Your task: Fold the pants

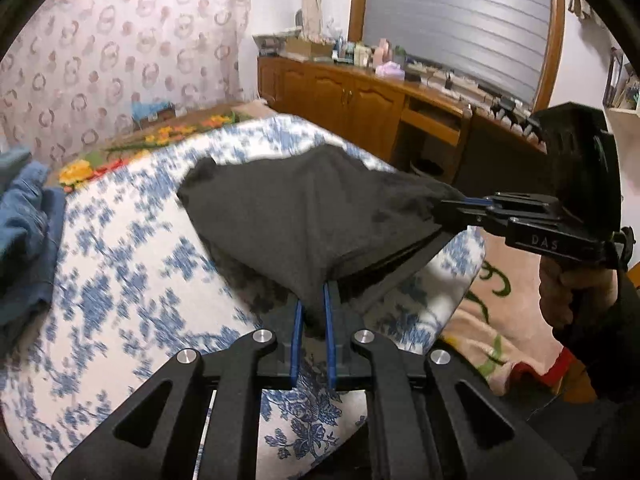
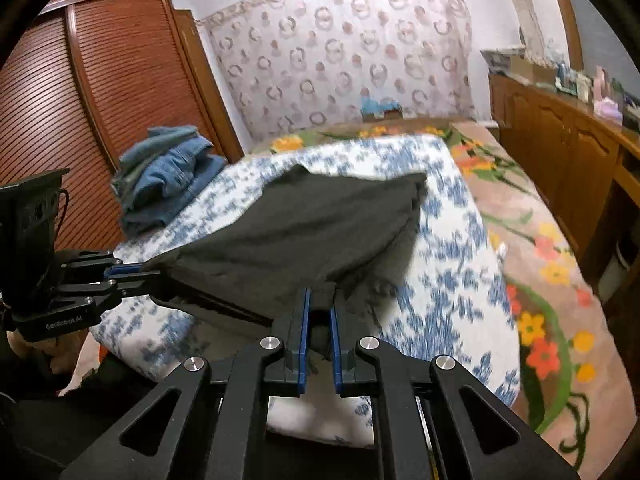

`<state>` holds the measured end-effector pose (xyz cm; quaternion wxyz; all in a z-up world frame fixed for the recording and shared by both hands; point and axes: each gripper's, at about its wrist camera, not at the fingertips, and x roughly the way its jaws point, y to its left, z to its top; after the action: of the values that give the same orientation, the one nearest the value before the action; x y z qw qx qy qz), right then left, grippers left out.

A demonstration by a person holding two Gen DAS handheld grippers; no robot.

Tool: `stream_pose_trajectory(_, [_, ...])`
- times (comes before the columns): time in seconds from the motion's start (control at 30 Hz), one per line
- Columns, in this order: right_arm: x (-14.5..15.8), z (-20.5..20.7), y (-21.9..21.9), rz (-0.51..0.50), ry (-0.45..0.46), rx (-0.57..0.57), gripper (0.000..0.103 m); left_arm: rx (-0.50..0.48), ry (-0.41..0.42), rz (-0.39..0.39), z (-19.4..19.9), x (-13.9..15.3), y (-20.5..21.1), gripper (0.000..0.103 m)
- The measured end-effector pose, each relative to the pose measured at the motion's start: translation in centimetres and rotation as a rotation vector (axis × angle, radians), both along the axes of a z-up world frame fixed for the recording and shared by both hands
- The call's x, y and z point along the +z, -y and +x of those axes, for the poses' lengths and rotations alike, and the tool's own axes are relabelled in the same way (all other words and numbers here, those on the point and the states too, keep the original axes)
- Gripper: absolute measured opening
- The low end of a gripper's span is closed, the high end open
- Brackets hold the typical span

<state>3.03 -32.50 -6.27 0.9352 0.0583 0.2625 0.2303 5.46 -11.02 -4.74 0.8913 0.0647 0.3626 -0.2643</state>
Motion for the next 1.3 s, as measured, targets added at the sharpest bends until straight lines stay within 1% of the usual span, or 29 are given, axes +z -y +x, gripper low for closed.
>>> stream_pose_trajectory(0.17, [2.6, -1.7, -0.2, -0.006, 0.075, 0.019, 0.009, 0.014, 0.066, -0.023, -0.5, 2.9, -1.1, 0.009])
stream_pose_trajectory(0.33, [5.4, -3.5, -0.9, -0.028, 0.153, 0.04, 0.008, -0.005, 0.127, -0.034, -1.9, 5.4, -1.5, 0.009])
stream_pose_trajectory(0.47, [6.9, -4.7, -1.2, -0.03, 0.19, 0.066, 0.008, -0.002, 0.173, -0.051, -2.8, 7.2, -1.7, 0.008])
stream_pose_trajectory(0.67, [8.6, -5.4, -1.6, -0.042, 0.243, 0.092, 0.008, 0.032, 0.241, -0.073, -2.8, 10.1, -3.4, 0.008])
stream_pose_trajectory(0.77, [10.0, -5.6, -1.7, -0.041, 0.277, 0.103, 0.008, 0.049, 0.277, -0.085, -2.8, 11.8, -4.3, 0.008])
stream_pose_trajectory(0.87, [11.0, -5.8, -1.8, -0.044, 0.318, 0.11, 0.008, 0.062, 0.324, -0.088, -3.1, 13.6, -4.9, 0.008])
stream_pose_trajectory(1.03, [13.6, -6.9, -2.3, -0.052, 0.396, 0.132, 0.008, 0.086, 0.398, -0.088, -3.4, 16.1, -5.9, 0.008])
stream_pose_trajectory(1.13, [14.1, -6.1, -2.7, -0.057, 0.419, 0.142, 0.008, 0.099, 0.414, -0.088, -2.6, 16.5, -6.4, 0.008])
stream_pose_trajectory(1.2, [14.2, -5.0, -2.9, -0.056, 0.414, 0.151, 0.008, 0.109, 0.411, -0.086, -1.3, 16.3, -6.8, 0.008])
stream_pose_trajectory(1.23, [13.9, -4.2, -2.9, -0.057, 0.408, 0.155, 0.008, 0.118, 0.404, -0.084, -0.5, 16.0, -7.0, 0.008])
stream_pose_trajectory(1.3, [13.1, -1.8, -3.3, -0.06, 0.379, 0.159, 0.008, 0.148, 0.361, -0.082, 2.2, 14.8, -7.6, 0.008])
